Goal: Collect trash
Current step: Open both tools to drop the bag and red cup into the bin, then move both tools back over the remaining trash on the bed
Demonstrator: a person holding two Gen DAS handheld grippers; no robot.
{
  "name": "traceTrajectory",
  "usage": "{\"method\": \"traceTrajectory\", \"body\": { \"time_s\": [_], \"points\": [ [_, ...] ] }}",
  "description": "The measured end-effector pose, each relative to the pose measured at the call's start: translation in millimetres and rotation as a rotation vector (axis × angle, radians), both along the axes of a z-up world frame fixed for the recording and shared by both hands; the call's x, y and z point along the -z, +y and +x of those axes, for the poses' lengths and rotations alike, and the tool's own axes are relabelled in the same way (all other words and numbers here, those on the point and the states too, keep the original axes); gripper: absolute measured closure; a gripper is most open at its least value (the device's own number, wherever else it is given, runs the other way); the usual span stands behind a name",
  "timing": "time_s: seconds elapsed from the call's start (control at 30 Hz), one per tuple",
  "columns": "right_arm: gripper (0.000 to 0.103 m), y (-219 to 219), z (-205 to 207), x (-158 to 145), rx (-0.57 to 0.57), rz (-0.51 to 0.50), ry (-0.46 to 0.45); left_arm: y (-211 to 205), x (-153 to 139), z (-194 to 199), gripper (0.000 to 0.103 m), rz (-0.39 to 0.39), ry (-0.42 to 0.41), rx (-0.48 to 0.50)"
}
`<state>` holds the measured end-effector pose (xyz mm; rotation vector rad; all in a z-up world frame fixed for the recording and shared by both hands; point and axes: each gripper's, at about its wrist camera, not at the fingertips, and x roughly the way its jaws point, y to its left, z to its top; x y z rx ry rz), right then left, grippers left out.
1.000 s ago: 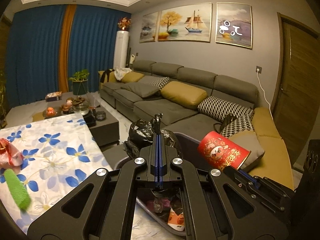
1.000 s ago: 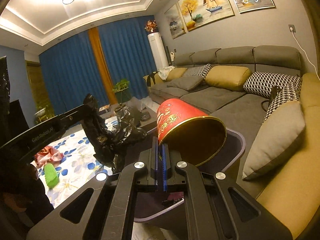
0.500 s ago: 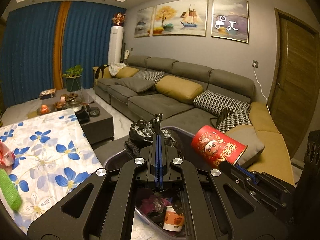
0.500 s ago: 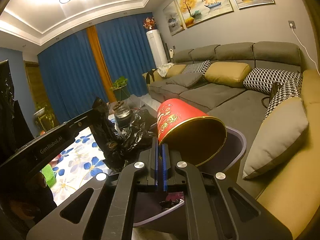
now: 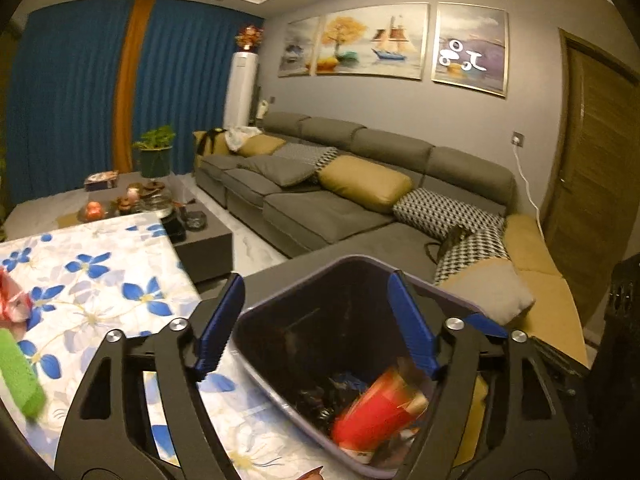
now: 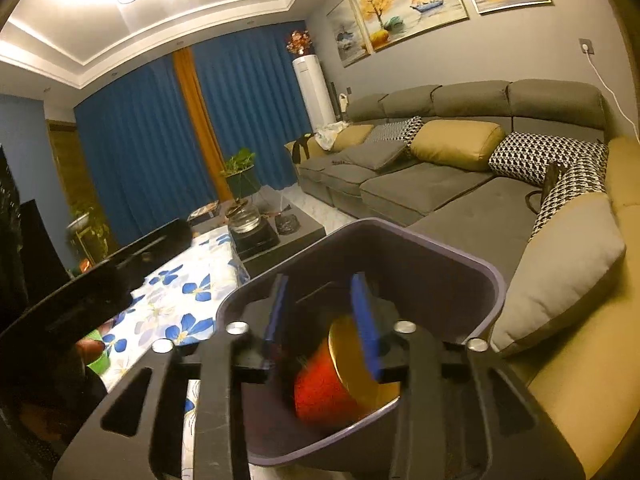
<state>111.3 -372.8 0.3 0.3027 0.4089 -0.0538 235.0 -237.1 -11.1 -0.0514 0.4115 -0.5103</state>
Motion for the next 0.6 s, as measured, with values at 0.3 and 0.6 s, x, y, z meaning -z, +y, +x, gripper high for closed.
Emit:
{"method": "traceTrajectory", "body": {
  "time_s": [0.3,0.6],
  "points": [
    [0.037,7.4,-24.4,-11.6,0.062,-0.029,-0.032,68.9,9.2,-18.3,0.011,0.049,0.007,-0.241],
    [0.029,58.3,-28.0,-12.9,-0.020,-0.063,-0.032,172.1,32.0,-52.2,0.009,0.119,0.055,-0.484]
  ]
}}
